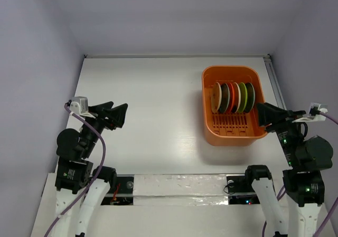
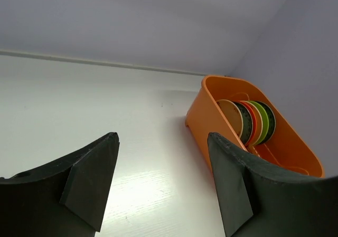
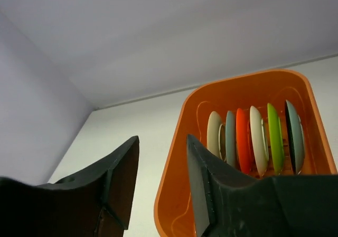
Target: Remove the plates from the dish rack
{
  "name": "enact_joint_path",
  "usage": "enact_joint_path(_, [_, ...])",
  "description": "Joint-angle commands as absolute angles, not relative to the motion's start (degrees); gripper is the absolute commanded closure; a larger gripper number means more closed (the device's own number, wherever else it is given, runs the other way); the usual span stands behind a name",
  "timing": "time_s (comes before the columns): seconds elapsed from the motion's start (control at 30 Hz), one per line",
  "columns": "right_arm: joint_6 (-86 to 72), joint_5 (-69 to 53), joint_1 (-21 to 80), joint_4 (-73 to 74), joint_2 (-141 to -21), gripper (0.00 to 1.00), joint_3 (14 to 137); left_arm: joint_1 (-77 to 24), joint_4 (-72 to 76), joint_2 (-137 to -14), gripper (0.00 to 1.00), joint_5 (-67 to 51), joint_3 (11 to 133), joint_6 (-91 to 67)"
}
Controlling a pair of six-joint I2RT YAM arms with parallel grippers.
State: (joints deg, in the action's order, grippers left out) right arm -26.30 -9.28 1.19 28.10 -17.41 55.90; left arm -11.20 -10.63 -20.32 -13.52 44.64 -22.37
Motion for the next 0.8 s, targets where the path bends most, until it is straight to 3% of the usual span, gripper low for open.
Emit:
enact_joint_path(0.0, [-24.9,-12.0,1.1,28.3,-19.3,0.53,57.8,-11.4,-10.5,-20.1,0.35,-12.8,45.9,-20.9])
enact_joint_path(0.03, [-24.8,-12.1,1.1,28.3,-20.1,0.57,57.8,-11.4,-11.0,-20.1,0.35,-12.5,46.1,-20.6])
enact_joint_path(0.07, [-24.6,-12.2,1.1,28.4,-20.6,0.74,57.9,-11.4,-11.8,-19.9,0.35,-12.1,46.1,-20.2])
enact_joint_path(0.13, [-24.5,-13.4,1.1,28.3,-22.0,0.87,58.1,-11.4,-12.7,-19.8,0.36,-11.0,46.3,-19.4])
enact_joint_path(0.17, [-24.6,-13.7,1.1,28.4,-23.7,0.99,58.2,-11.4,-13.3,-19.6,0.4,-10.2,46.3,-19.3])
enact_joint_path(0.27, [-25.0,-14.6,1.1,27.1,-28.1,1.0,57.5,-11.4,-14.2,-19.9,0.52,-7.9,45.4,-19.9])
enact_joint_path(0.37, [-25.9,-16.3,1.1,24.8,-31.9,1.0,56.5,-11.4,-14.0,-20.3,0.78,-7.5,43.4,-20.7])
enact_joint_path(0.5, [-25.7,-9.2,6.9,23.8,-38.7,1.0,57.8,-11.4,-13.0,-21.2,1.0,-9.1,41.7,-21.4])
enact_joint_path(0.67, [-23.4,13.6,21.5,27.9,-50.6,1.0,63.9,-11.4,-12.9,-22.1,1.0,-8.6,41.3,-21.5])
enact_joint_path(0.73, [-22.1,17.9,22.8,29.3,-57.0,1.0,66.9,-11.4,-12.8,-22.1,1.0,-8.9,41.0,-21.6])
enact_joint_path(0.77, [-21.5,20.4,23.5,30.1,-58.8,1.0,67.8,-11.4,-12.7,-21.9,0.94,-8.7,40.9,-21.7])
